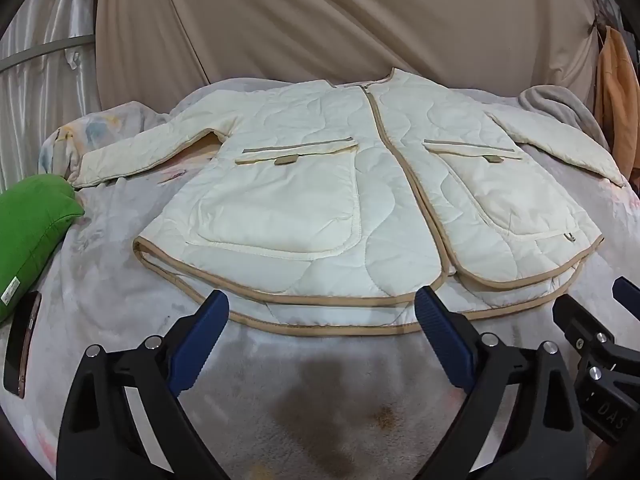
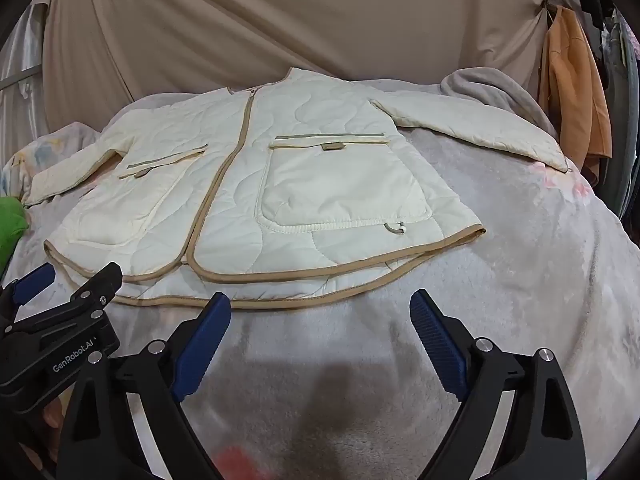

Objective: Fold large clothes

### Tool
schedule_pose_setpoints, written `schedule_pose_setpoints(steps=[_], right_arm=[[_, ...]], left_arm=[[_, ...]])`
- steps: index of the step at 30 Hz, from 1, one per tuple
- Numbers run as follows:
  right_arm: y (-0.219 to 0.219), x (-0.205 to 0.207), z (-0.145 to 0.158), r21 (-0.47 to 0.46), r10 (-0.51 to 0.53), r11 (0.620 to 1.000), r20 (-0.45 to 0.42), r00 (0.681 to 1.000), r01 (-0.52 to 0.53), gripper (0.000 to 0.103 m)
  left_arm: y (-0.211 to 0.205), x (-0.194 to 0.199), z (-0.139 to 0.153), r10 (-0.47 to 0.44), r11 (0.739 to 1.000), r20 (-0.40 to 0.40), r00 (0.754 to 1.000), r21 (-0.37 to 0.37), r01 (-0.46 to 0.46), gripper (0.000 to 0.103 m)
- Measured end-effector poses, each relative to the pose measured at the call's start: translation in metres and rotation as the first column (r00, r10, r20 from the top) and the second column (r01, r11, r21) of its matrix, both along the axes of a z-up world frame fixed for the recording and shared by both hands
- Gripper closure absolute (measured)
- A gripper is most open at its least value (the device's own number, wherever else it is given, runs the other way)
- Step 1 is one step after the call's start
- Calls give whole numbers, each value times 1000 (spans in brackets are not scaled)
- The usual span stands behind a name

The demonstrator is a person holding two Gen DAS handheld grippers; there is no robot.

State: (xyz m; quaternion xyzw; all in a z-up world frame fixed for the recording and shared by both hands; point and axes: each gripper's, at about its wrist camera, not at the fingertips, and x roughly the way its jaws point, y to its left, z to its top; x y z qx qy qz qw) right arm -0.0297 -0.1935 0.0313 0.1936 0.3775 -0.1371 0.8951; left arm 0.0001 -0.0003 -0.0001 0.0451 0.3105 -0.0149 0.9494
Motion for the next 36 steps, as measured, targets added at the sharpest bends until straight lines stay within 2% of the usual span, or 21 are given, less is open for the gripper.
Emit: schedule_pose_setpoints(steps=[24, 36], right_arm=[[5, -3, 0, -3, 20, 1000, 8, 1000, -20, 14], [6, -4, 1, -2, 23, 1000, 8, 1000, -23, 14]], left_arm=[[-13, -8, 3, -16, 998, 46, 999, 63, 14, 11], [-14, -8, 2, -18, 998, 50, 999, 65, 15, 11]])
